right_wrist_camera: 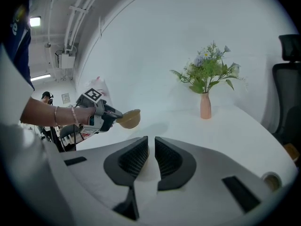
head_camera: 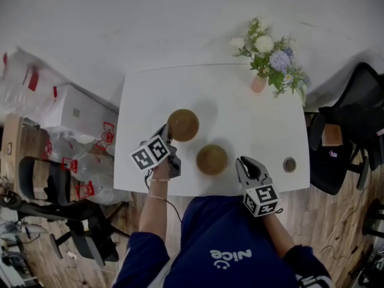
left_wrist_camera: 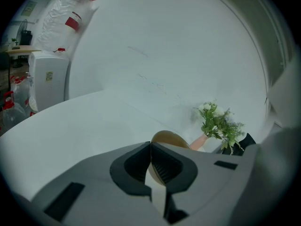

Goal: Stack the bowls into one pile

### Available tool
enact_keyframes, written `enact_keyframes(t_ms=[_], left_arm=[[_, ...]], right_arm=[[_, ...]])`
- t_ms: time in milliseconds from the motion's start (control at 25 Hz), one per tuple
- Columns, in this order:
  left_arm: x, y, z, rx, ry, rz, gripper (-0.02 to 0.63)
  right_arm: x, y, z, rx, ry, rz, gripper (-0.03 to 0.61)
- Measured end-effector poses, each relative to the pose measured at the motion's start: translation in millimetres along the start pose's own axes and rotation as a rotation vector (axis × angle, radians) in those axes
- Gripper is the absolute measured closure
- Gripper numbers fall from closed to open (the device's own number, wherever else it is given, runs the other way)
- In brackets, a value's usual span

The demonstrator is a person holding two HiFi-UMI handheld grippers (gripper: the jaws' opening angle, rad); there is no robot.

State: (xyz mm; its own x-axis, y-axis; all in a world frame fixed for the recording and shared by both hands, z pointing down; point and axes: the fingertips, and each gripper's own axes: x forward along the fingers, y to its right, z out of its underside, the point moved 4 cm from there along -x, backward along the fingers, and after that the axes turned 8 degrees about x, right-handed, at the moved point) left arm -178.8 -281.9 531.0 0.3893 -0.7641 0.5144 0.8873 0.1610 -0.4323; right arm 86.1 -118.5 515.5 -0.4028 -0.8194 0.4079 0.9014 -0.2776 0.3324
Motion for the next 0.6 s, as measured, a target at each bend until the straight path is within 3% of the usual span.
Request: enact_keyframes(t_ms=[600], left_arm=[[-47.1, 55.3, 25.3, 0.000, 0.048, 0.072, 0.591]], right_arm=[[-12.4, 18.8, 0.5, -0.026, -0.006, -0.020, 0.515]])
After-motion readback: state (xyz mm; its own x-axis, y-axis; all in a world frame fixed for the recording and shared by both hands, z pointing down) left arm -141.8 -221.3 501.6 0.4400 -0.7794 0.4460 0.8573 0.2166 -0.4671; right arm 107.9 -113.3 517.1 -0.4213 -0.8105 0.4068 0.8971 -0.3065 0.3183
